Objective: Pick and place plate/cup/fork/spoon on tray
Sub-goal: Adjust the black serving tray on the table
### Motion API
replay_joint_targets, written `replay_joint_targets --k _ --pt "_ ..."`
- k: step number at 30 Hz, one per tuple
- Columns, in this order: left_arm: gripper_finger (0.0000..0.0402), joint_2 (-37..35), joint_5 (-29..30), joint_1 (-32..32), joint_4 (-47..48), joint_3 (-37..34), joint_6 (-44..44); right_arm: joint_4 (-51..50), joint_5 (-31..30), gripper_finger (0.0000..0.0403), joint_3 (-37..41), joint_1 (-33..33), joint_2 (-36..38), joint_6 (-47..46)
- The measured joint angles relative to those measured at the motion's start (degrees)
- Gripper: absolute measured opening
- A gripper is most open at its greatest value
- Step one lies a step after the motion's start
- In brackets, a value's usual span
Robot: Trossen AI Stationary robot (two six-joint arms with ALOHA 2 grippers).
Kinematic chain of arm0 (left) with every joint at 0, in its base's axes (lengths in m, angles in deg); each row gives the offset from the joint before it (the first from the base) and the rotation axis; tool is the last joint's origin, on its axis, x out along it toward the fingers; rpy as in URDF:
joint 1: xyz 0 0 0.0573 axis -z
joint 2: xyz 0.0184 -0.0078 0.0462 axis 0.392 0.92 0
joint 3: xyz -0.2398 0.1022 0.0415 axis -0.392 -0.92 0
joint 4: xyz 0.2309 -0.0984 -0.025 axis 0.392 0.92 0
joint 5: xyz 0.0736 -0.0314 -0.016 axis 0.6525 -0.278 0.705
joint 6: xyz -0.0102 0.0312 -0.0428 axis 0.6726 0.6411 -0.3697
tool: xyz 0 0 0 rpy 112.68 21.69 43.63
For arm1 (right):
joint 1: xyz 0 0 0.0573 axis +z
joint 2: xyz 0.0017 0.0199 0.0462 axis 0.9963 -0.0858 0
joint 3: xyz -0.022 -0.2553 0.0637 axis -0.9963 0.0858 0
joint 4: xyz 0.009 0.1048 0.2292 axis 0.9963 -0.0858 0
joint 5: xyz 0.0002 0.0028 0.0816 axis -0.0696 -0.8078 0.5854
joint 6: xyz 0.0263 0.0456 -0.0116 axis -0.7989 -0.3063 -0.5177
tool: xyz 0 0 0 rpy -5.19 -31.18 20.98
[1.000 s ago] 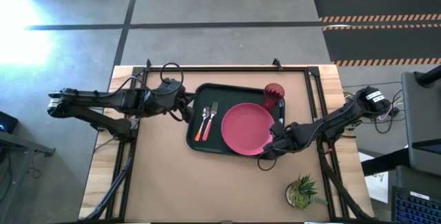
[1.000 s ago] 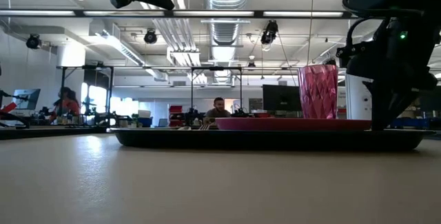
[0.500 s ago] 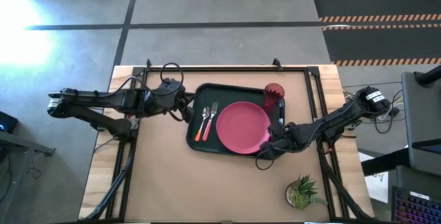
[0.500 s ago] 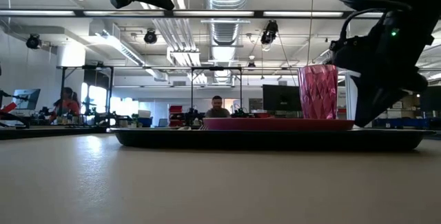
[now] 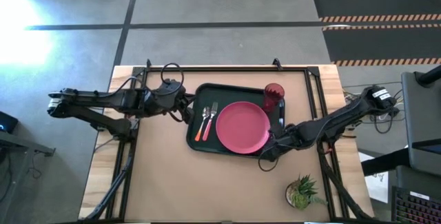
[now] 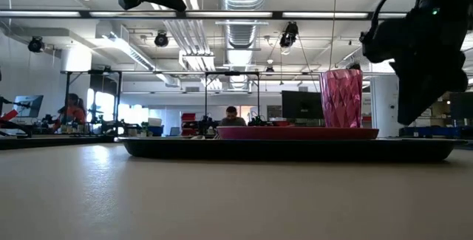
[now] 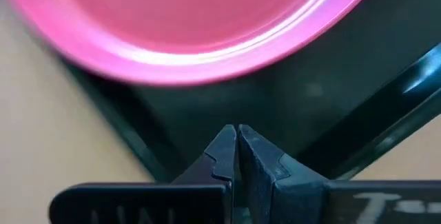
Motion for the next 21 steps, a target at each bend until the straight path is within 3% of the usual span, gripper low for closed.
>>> replay_joint_targets --k 8,21 --pt "0.0 0.0 -0.07 0.0 2.49 -0.04 -0.55 0.13 3.65 0.0009 -0.02 0.69 4.36 -2.25" --pt "0.0 0.01 -0.07 0.0 2.47 -0.04 -0.55 0.75 11.41 0.0009 0.07 5.59 -2.03 -6.56"
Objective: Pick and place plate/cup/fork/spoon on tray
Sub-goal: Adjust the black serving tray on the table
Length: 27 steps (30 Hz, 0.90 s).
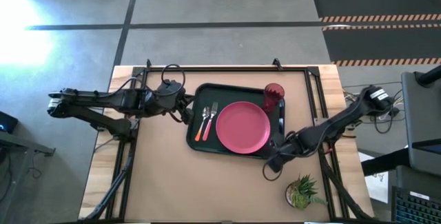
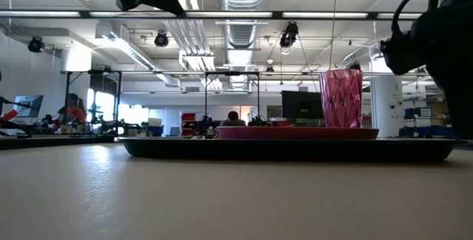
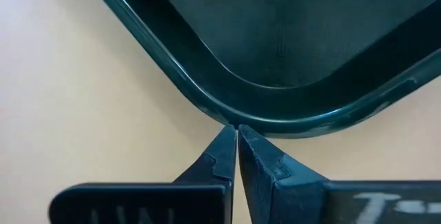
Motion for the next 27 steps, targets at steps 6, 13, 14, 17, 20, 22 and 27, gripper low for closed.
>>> replay_joint_targets --k 6,13,14,17,20,22,27 --pt "0.0 -0.01 0.0 0.0 -0.02 0.0 -0.02 0.95 -0.42 0.0009 -0.13 0.58 -2.73 -0.41" --pt "0.0 -0.01 0.0 0.0 -0.04 0.0 -0.06 1.32 -0.95 0.0009 -0.13 0.72 -3.05 0.71" --pt "0.0 -0.01 0.0 0.0 -0.04 0.0 -0.06 1.3 -1.51 0.0009 -0.1 0.76 -2.76 1.03" --pt "0.0 0.0 0.0 0.0 -0.04 0.0 -0.05 1.43 -3.83 0.0009 -0.04 0.4 -2.21 1.74" --pt "0.0 -0.01 0.0 0.02 -0.07 0.0 -0.07 1.62 -5.58 0.0009 0.04 0.01 -2.13 1.95" --pt "0.0 -0.01 0.0 0.06 -0.07 0.0 -0.07 2.41 -5.51 0.0009 0.11 0.01 -2.13 2.31" --pt "0.0 -0.01 0.0 0.04 -0.07 0.0 -0.09 3.2 -5.49 0.0009 0.13 0.01 -2.13 3.26"
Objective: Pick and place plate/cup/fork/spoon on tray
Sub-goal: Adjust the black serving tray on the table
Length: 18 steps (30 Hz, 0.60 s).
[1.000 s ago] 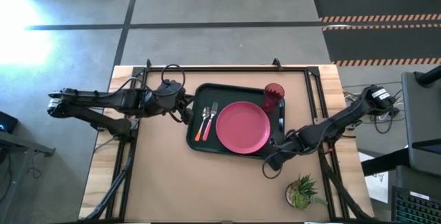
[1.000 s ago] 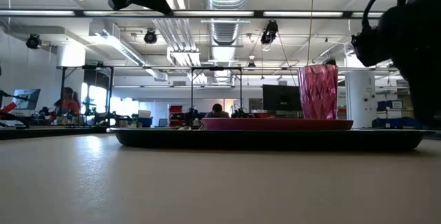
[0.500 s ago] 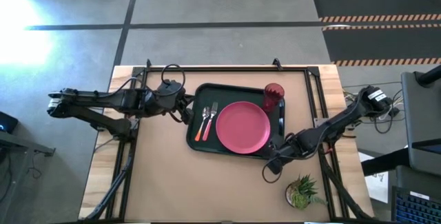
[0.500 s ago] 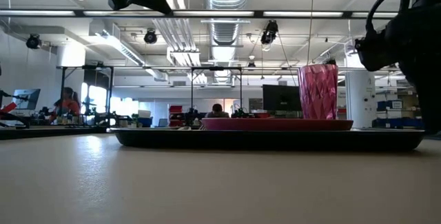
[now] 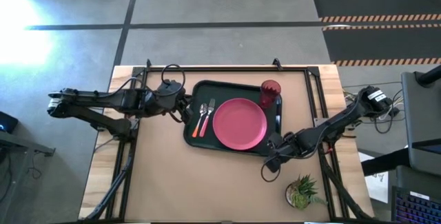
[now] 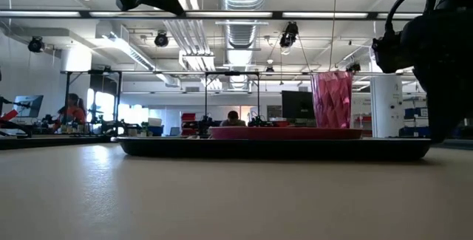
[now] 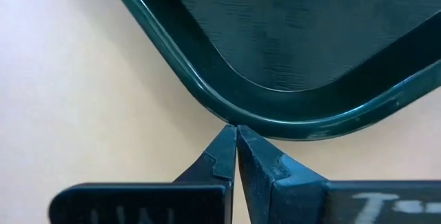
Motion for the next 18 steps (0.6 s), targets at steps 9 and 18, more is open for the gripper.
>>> replay_joint_targets --k 9,18 --pt "0.0 0.0 0.0 0.0 0.0 -0.02 0.0 -1.15 -0.64 0.0009 0.04 0.04 0.01 -0.14" --pt "0.0 0.0 0.0 -0.02 0.0 -0.02 0.0 -8.14 -4.48 0.0009 0.61 0.0 0.0 0.35"
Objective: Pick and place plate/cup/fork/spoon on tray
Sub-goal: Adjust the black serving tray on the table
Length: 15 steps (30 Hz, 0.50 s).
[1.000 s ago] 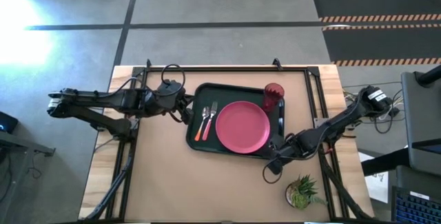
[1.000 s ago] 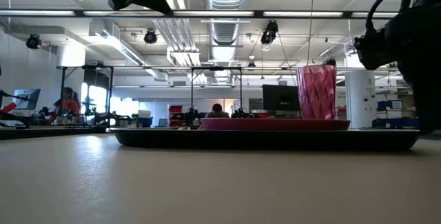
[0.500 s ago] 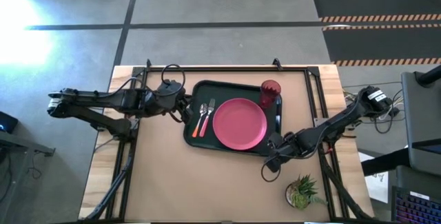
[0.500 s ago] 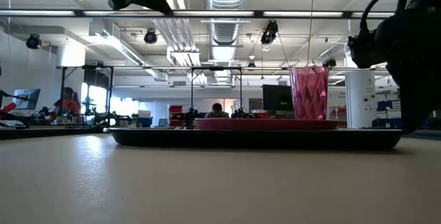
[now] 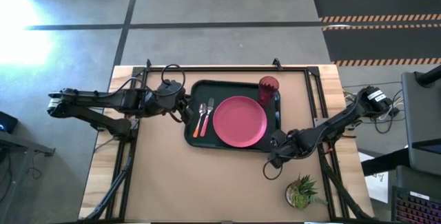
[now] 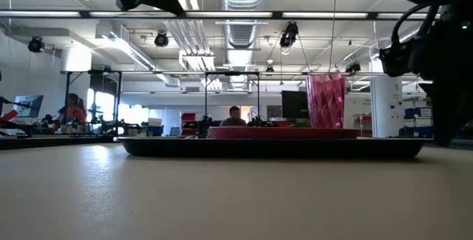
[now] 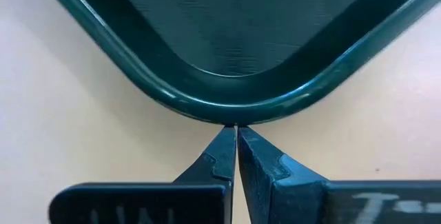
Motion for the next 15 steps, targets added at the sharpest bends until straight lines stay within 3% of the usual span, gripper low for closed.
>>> replay_joint_targets --k 9,15 --pt "0.0 0.02 0.0 -0.02 0.02 0.0 0.02 -1.98 -2.45 0.0009 0.2 0.0 0.31 -1.38" --pt "0.0 0.01 0.0 -0.02 0.0 0.0 0.01 7.82 -2.68 0.0009 -0.37 0.0 3.53 -0.18"
